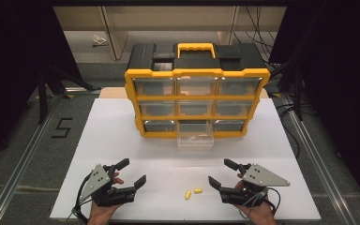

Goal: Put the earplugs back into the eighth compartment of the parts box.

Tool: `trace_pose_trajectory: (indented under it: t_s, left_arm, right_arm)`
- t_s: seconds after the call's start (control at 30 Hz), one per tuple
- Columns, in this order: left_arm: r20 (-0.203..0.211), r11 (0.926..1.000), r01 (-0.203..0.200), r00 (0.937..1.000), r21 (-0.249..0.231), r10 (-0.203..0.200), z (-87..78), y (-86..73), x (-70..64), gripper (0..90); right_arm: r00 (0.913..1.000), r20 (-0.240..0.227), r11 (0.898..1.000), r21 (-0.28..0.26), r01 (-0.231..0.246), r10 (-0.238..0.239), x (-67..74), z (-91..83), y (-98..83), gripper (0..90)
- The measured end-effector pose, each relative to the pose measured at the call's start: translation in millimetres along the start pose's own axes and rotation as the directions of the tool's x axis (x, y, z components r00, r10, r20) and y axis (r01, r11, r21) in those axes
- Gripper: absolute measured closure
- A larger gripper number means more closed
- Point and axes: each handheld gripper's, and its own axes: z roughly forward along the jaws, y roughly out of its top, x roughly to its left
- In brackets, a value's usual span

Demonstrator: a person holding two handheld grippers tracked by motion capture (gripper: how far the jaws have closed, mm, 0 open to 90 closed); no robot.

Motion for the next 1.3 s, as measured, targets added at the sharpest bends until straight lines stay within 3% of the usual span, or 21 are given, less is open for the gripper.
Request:
trace_pose_trajectory:
  t_s: [0.07, 0.17, 0.37, 0.47, 0.5, 0.53, 0.57, 0.6, 0.63, 0.7, 0.73, 0.77, 0.8, 0.87, 0.9, 0.93, 0.97, 1.03, 1.1, 1.13, 1.3]
  left_arm:
    - [0.003, 1.0000, -0.005, 1.0000, 0.006, 0.005, 0.6, -0.2, -0.4, 15.6]
    - [0.003, 1.0000, -0.005, 1.0000, 0.007, 0.005, 1.1, -0.5, -0.8, 15.6]
    - [0.001, 1.0000, -0.004, 1.0000, 0.008, 0.004, 0.8, -0.6, -0.2, 15.7]
    - [0.000, 1.0000, -0.005, 1.0000, 0.007, 0.005, 0.7, -0.6, -0.2, 15.7]
    - [0.000, 1.0000, -0.005, 1.0000, 0.007, 0.005, 0.6, -0.6, -0.2, 15.7]
    - [0.000, 1.0000, -0.006, 1.0000, 0.005, 0.006, 0.4, -0.6, -0.2, 15.7]
    - [0.000, 1.0000, -0.006, 1.0000, 0.005, 0.006, 0.4, -0.6, -0.2, 15.7]
    - [0.000, 1.0000, -0.006, 1.0000, 0.004, 0.006, 0.3, -0.5, -0.2, 15.7]
    - [-0.001, 1.0000, -0.006, 1.0000, 0.004, 0.006, 0.2, -0.5, -0.2, 15.7]
    - [-0.002, 1.0000, -0.006, 1.0000, 0.004, 0.006, 0.3, -0.5, -0.1, 15.7]
    - [-0.001, 1.0000, -0.006, 1.0000, 0.004, 0.006, 0.3, -0.5, -0.1, 15.7]
    - [-0.001, 1.0000, -0.006, 1.0000, 0.004, 0.006, 0.4, -0.6, -0.1, 15.7]
    - [-0.003, 1.0000, -0.007, 1.0000, 0.005, 0.007, 0.4, -0.6, -0.2, 15.7]
    - [-0.003, 1.0000, -0.007, 1.0000, 0.004, 0.007, 0.4, -0.5, -0.1, 15.7]
    - [-0.002, 1.0000, -0.007, 1.0000, 0.003, 0.007, 0.4, -0.5, -0.1, 15.7]
    - [-0.003, 1.0000, -0.007, 1.0000, 0.003, 0.007, 0.3, -0.4, -0.2, 15.7]
    - [-0.002, 1.0000, -0.008, 1.0000, 0.003, 0.008, 0.3, -0.4, -0.2, 15.7]
    - [-0.002, 0.9999, -0.010, 1.0000, 0.003, 0.010, 0.3, -0.4, -0.3, 15.7]
    - [-0.003, 0.9999, -0.011, 0.9999, 0.005, 0.011, 0.3, -0.5, -0.4, 15.7]
    - [-0.003, 0.9999, -0.012, 0.9999, 0.006, 0.012, 0.3, -0.5, -0.4, 15.7]
    - [-0.001, 0.9999, -0.013, 0.9999, 0.009, 0.014, 0.9, -0.7, -0.8, 15.7]
  right_arm:
    - [0.9993, -0.015, 0.999, 0.031, 0.034, -0.033, 2.7, 2.1, 2.8, 23.2]
    - [0.9985, -0.033, 0.998, 0.052, 0.046, -0.044, 3.5, 3.4, 5.7, 23.7]
    - [0.9933, -0.086, 0.985, 0.150, 0.090, -0.078, 5.6, 13.4, 12.4, 25.6]
    - [0.9884, -0.116, 0.969, 0.214, 0.120, -0.097, 7.1, 21.7, 13.9, 27.3]
    - [0.9884, -0.116, 0.969, 0.214, 0.120, -0.097, 7.1, 21.7, 13.9, 27.3]
    - [0.9856, -0.129, 0.960, 0.245, 0.138, -0.109, 7.7, 26.7, 13.7, 29.2]
    - [0.9856, -0.129, 0.960, 0.245, 0.138, -0.109, 7.7, 26.7, 13.7, 29.2]
    - [0.9831, -0.135, 0.946, 0.282, 0.158, -0.123, 9.3, 31.9, 12.8, 29.9]
    - [0.9831, -0.135, 0.946, 0.282, 0.158, -0.123, 9.3, 31.9, 12.8, 29.9]
    - [0.9799, -0.150, 0.930, 0.324, 0.175, -0.132, 10.5, 37.3, 11.8, 30.5]
    - [0.9766, -0.163, 0.908, 0.372, 0.192, -0.140, 11.6, 42.6, 10.1, 32.3]
    - [0.9766, -0.163, 0.908, 0.372, 0.192, -0.140, 11.6, 42.6, 10.1, 32.3]
    - [0.9722, -0.178, 0.886, 0.411, 0.213, -0.151, 12.2, 48.1, 8.0, 33.9]
    - [0.9698, -0.188, 0.866, 0.446, 0.225, -0.155, 12.8, 53.5, 6.3, 36.1]
    - [0.9698, -0.188, 0.866, 0.446, 0.225, -0.155, 12.8, 53.5, 6.3, 36.1]
    - [0.9664, -0.203, 0.850, 0.470, 0.238, -0.158, 13.7, 58.6, 4.9, 38.6]
    - [0.9664, -0.203, 0.850, 0.470, 0.238, -0.158, 13.7, 58.6, 4.9, 38.6]
    - [0.9588, -0.225, 0.825, 0.498, 0.266, -0.174, 15.2, 65.1, 2.1, 42.0]
    - [0.9562, -0.233, 0.819, 0.504, 0.275, -0.177, 15.7, 66.2, 1.2, 43.4]
    - [0.9486, -0.252, 0.802, 0.516, 0.299, -0.191, 15.8, 70.1, -1.8, 46.1]
    - [0.9440, -0.274, 0.765, 0.564, 0.312, -0.183, 16.0, 78.4, -8.0, 51.4]
